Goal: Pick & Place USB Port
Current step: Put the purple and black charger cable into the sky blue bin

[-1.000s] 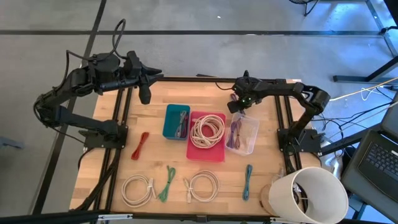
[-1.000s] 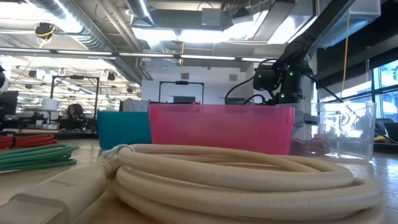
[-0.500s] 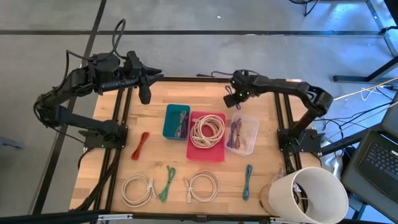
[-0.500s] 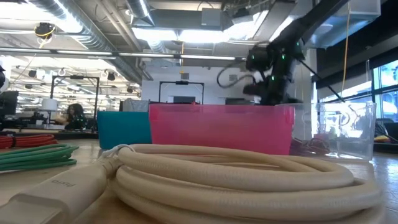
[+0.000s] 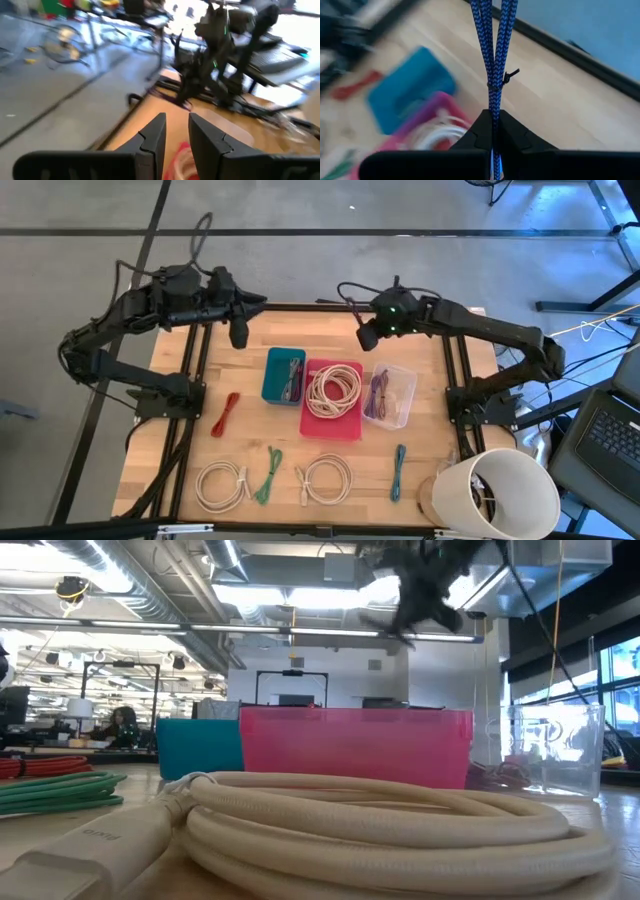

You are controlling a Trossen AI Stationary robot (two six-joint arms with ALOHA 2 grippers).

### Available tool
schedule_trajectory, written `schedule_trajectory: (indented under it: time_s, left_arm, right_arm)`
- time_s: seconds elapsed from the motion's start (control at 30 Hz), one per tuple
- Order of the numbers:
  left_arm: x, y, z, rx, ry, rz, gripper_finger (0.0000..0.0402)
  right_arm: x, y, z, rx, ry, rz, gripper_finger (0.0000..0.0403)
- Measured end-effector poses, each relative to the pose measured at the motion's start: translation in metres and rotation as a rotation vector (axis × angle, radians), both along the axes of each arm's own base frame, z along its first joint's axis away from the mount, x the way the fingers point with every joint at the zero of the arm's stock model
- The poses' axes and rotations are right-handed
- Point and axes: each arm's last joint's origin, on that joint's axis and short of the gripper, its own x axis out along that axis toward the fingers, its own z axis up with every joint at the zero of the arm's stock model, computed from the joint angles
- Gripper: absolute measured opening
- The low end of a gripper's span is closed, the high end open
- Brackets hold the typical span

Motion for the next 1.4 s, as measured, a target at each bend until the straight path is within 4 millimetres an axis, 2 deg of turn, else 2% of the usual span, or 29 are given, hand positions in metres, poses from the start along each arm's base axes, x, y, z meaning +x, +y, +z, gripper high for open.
schedule_trajectory:
  time_s: [0.23,0.4,0.53,0.63,0.77,0.9,1.1,1.4]
  left_arm:
    - [0.035,0.004,-0.015,-0.062,0.062,-0.135,0.0075]
    - [0.063,0.01,-0.021,-0.068,0.024,-0.183,0.0083]
    - [0.082,0.013,-0.022,-0.079,-0.037,-0.231,0.0116]
    - [0.096,0.013,-0.016,-0.075,-0.156,-0.32,0.0148]
    - [0.114,0.013,-0.007,-0.046,-0.317,-0.44,0.0181]
    - [0.125,0.013,-0.005,-0.014,-0.392,-0.481,0.0197]
    - [0.131,0.015,-0.005,0.003,-0.425,-0.482,0.0198]
    - [0.134,0.016,-0.008,-0.022,-0.424,-0.481,0.0184]
  right_arm:
    - [0.014,0.036,0.049,-0.12,-0.207,0.166,0.001]
    - [0.017,0.057,0.086,-0.22,-0.354,0.277,0.001]
    - [0.013,0.068,0.11,-0.255,-0.423,0.32,0.001]
    - [0.01,0.075,0.125,-0.288,-0.475,0.35,0.001]
    - [0.008,0.083,0.135,-0.309,-0.514,0.38,0.001]
    - [0.008,0.089,0.138,-0.314,-0.534,0.401,0.001]
    - [0.011,0.097,0.137,-0.305,-0.535,0.43,0.001]
    - [0.02,0.099,0.133,-0.314,-0.537,0.441,0.001]
